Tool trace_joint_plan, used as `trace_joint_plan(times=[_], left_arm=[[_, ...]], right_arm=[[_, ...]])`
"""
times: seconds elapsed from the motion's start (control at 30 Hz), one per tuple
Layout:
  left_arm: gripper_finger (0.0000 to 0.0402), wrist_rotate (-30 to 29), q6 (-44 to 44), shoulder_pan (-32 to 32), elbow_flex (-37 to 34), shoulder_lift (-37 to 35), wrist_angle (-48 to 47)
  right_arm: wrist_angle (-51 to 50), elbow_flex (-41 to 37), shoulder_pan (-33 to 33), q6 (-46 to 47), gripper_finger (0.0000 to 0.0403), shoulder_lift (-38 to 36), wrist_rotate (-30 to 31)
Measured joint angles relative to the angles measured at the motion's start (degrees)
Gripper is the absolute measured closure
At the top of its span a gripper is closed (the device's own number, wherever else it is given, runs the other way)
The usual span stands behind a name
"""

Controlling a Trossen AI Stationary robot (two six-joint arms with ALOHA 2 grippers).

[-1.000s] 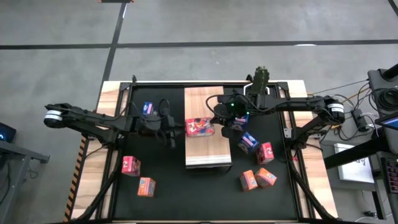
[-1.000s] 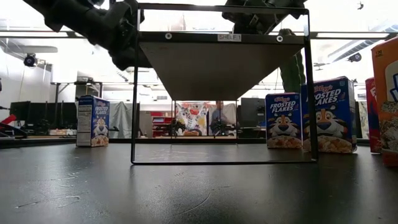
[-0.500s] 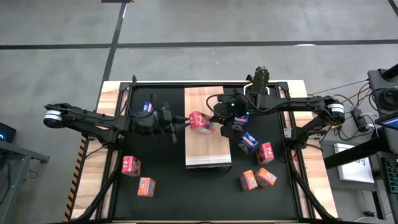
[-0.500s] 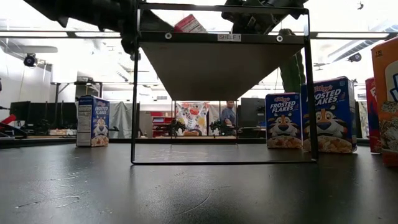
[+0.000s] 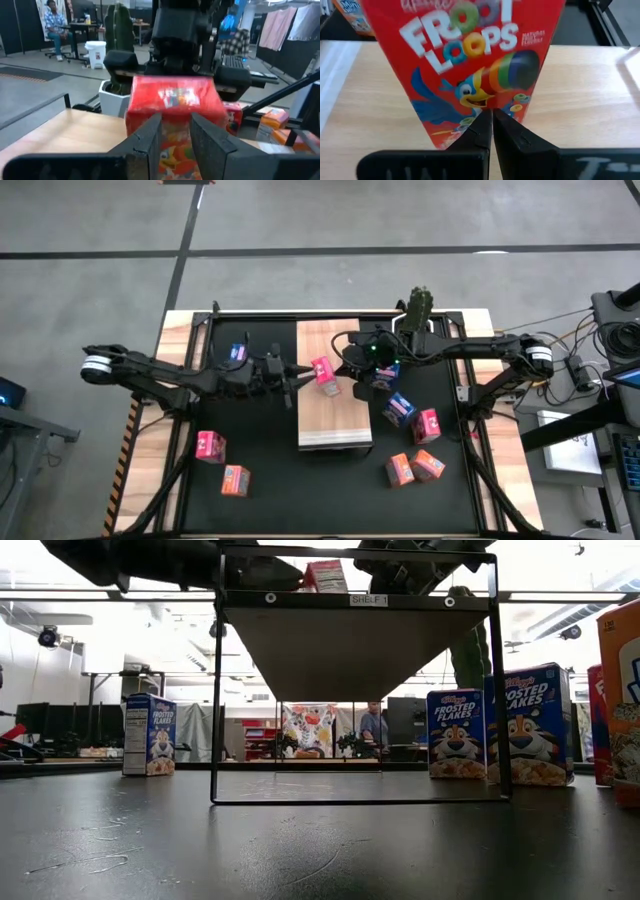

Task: Stack cereal on shelf
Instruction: Put the top left red cereal box on the shelf

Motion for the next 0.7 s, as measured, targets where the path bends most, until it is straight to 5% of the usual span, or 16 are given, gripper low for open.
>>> trace_joint_plan(times=[0.7], left_arm=[[0.0318, -2.7, 1.7, 0.0, -0.1, -1.7, -3.0]], right_arm=[[-4.9, 0.1, 0.0, 2.0, 0.0394, -0.1, 2.1]])
